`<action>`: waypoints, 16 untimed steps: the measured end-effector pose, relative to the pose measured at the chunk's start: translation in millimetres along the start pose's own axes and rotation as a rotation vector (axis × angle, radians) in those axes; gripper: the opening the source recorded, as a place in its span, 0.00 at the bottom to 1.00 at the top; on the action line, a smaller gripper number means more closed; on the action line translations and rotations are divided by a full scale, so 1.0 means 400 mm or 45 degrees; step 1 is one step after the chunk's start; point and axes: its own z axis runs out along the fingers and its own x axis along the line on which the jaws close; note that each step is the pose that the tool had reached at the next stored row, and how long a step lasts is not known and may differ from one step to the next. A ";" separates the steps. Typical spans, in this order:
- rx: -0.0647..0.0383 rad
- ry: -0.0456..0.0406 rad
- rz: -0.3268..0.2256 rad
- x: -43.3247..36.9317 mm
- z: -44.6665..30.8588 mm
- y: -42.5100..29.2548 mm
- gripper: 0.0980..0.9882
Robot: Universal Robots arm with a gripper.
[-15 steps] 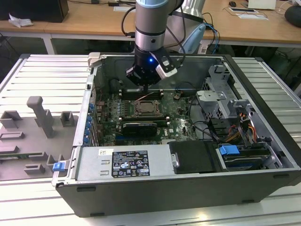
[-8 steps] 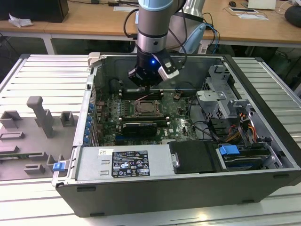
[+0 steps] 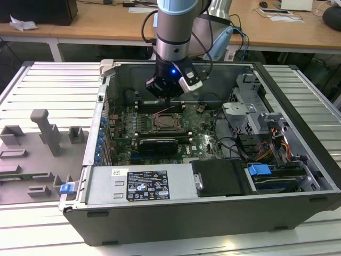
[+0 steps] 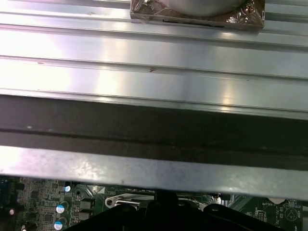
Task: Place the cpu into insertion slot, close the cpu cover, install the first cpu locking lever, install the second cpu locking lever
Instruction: 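Install the first cpu locking lever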
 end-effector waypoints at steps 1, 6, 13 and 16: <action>0.000 0.000 0.000 0.000 0.001 -0.001 0.00; 0.000 0.000 0.001 -0.003 0.004 -0.002 0.00; -0.004 0.000 0.002 -0.022 0.020 -0.006 0.00; -0.005 -0.001 0.002 -0.026 0.025 -0.007 0.00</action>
